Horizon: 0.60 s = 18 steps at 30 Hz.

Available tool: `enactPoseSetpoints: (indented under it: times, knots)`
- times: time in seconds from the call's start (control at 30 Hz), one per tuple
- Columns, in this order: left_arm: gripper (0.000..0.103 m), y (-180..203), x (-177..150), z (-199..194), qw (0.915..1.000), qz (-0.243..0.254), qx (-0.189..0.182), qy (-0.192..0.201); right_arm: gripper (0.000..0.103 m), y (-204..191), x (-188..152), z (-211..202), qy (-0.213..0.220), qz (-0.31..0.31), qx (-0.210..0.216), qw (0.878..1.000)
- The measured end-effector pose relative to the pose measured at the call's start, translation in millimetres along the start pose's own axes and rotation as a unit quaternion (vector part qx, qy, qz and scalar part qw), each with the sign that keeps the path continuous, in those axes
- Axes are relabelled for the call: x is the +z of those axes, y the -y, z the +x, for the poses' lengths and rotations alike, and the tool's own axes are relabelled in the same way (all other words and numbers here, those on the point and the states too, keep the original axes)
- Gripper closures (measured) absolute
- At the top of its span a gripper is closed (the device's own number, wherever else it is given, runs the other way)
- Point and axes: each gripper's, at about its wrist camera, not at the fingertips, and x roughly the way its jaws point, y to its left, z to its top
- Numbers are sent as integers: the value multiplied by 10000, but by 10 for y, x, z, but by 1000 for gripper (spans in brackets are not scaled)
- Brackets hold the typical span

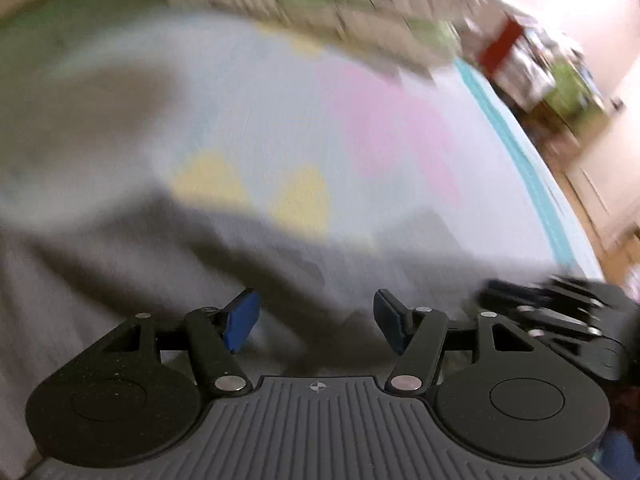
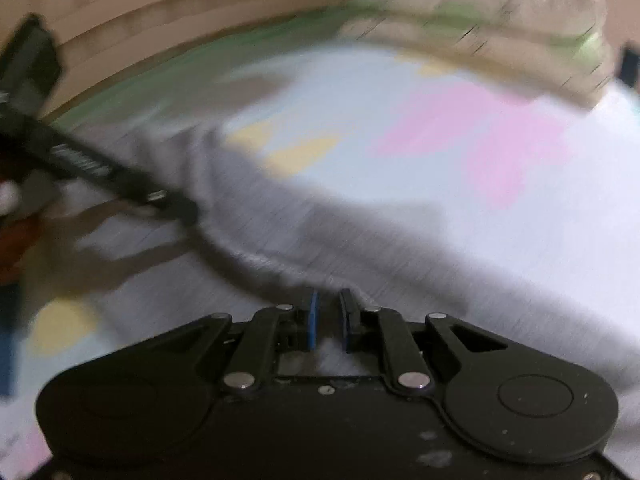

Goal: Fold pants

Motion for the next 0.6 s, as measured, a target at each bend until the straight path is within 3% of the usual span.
enactPoseSetpoints:
  times: [0.1, 0.23, 0.3, 0.43, 0.6]
  knots:
    - [41, -112, 204, -64, 9980, -359, 282, 438, 86, 242, 136, -14, 523, 511, -653, 9952]
    - [41, -33, 113, -259, 9984, -241, 124, 487, 82, 541, 22, -338, 761, 1222, -779, 9865]
    - [41, 51, -76, -355, 9995, -25, -14, 324, 77, 583, -140, -517, 635, 1204, -707, 9882]
    - [41, 182, -497, -394, 9988, 162, -409, -213, 77, 438, -445, -681, 285, 1041, -415, 9933]
    - [41, 340, -594, -29, 9948, 286, -552, -811, 77, 214, -561, -525, -106, 782, -80, 9969]
